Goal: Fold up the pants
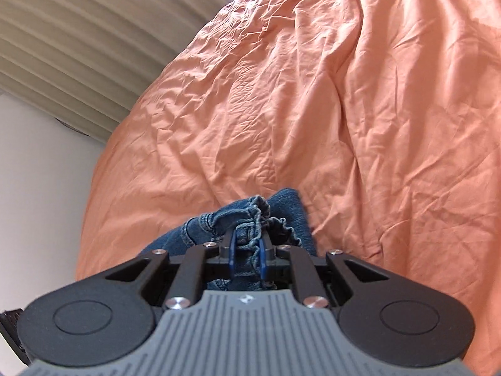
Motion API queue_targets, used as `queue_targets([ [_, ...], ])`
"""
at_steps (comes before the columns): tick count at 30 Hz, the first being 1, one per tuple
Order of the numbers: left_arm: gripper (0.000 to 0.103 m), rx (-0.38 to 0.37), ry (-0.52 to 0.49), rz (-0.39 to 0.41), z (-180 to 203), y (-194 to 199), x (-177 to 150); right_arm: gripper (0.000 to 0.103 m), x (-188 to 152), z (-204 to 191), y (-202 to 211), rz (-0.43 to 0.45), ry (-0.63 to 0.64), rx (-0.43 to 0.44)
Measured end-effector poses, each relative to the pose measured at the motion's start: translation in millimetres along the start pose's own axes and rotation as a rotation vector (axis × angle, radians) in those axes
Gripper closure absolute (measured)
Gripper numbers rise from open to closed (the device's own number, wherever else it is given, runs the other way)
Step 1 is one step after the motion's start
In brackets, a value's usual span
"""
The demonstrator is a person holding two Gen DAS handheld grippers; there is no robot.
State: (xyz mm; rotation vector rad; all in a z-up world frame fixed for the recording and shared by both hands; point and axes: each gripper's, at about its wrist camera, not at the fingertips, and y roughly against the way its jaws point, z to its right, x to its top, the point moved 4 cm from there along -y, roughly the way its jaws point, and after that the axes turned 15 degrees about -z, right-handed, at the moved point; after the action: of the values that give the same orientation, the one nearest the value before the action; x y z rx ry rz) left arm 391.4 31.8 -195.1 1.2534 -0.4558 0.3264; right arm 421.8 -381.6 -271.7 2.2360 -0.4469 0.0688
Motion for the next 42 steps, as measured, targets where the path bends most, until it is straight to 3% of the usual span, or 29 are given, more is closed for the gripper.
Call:
queue_targets([
  [4,0.062,0.024,0.04,-0.042,-10,-26,13,0.095,1,11,-20,-0.015,0.024,-0.07],
  [8,0.064,0.166,-0.003,-0.127,-12,-55,13,0.093,-2,20,-24,-0.018,0.012,-0.064],
  [12,0.064,0.278,-0.051,-0.139,-8,-54,10,0.088,-10,5,-4,0.028,0.075,-0.086],
  [20,0.064,0.234,-0.138,-0.103,16,13,-31,0.085,-89,-12,68,0.236,0.171,-0.042],
  [22,0.062,0.22,-0.17,-0.1,26,31,-45,0.085,-113,-17,71,0.274,0.19,-0.059],
  [27,0.037,0.216,-0.212,-0.107,46,74,-89,0.086,-146,-18,54,0.348,0.202,-0.087],
  [29,0.031,0.235,-0.23,-0.128,53,84,-111,0.085,-150,-10,43,0.331,0.172,-0.067],
  [32,0.025,0.249,-0.258,-0.17,64,86,-144,0.086,-152,-1,35,0.331,0.145,-0.044],
  [35,0.025,0.295,-0.252,-0.212,68,71,-167,0.086,-150,4,33,0.335,0.144,-0.011],
  [40,0.035,0.373,-0.201,-0.179,69,45,-169,0.086,-151,18,31,0.321,0.105,0.066],
  [41,0.049,0.373,-0.202,-0.163,69,41,-165,0.086,-150,19,30,0.32,0.103,0.072],
  [42,0.073,0.398,-0.211,-0.172,69,37,-162,0.086,-150,19,30,0.318,0.109,0.071],
])
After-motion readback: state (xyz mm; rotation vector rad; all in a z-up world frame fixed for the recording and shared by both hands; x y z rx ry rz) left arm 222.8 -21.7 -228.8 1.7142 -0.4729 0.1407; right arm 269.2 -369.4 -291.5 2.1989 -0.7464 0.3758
